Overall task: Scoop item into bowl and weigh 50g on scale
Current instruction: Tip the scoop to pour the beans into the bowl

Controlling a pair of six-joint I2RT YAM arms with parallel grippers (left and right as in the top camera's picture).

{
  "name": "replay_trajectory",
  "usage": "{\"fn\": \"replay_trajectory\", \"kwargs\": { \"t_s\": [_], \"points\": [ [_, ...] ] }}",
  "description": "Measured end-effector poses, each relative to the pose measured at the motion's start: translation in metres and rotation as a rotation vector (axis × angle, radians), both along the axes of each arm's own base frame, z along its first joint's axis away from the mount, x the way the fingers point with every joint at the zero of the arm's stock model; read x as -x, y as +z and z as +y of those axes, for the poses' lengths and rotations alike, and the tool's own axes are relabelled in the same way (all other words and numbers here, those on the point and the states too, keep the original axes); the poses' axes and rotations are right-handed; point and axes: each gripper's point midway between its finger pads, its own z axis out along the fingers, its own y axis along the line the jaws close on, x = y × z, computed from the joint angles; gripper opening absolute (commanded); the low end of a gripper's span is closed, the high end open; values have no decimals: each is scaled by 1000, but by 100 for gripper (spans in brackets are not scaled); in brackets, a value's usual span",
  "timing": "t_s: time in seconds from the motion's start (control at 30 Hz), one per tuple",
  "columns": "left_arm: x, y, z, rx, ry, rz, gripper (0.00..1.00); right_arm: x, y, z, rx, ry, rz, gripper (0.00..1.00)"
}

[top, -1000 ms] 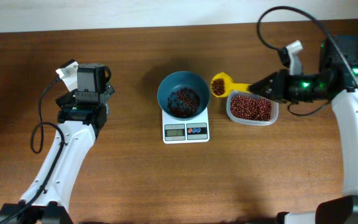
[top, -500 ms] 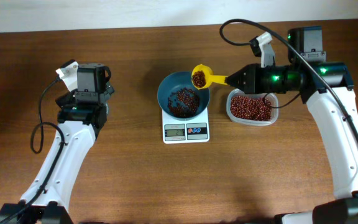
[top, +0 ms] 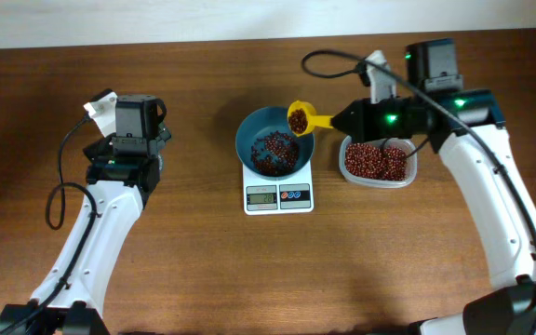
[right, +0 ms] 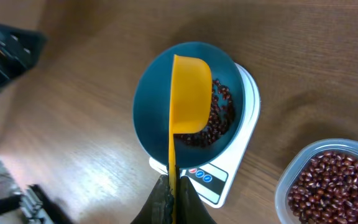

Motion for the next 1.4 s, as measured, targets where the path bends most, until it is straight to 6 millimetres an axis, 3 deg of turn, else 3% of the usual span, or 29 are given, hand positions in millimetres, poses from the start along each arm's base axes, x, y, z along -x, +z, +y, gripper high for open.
{"fn": "replay_trajectory", "kwargs": {
  "t_s": [0.3, 0.77, 1.4],
  "points": [
    [0, 0, 0, 0, 0, 0, 99, 0, -13, 7, 183, 16, -56, 4],
    [0, 0, 0, 0, 0, 0, 99, 5, -26, 26, 334, 53, -95, 4],
    [0, 0, 0, 0, 0, 0, 99, 9, -25, 32, 383, 69, -99, 4]
  ]
}}
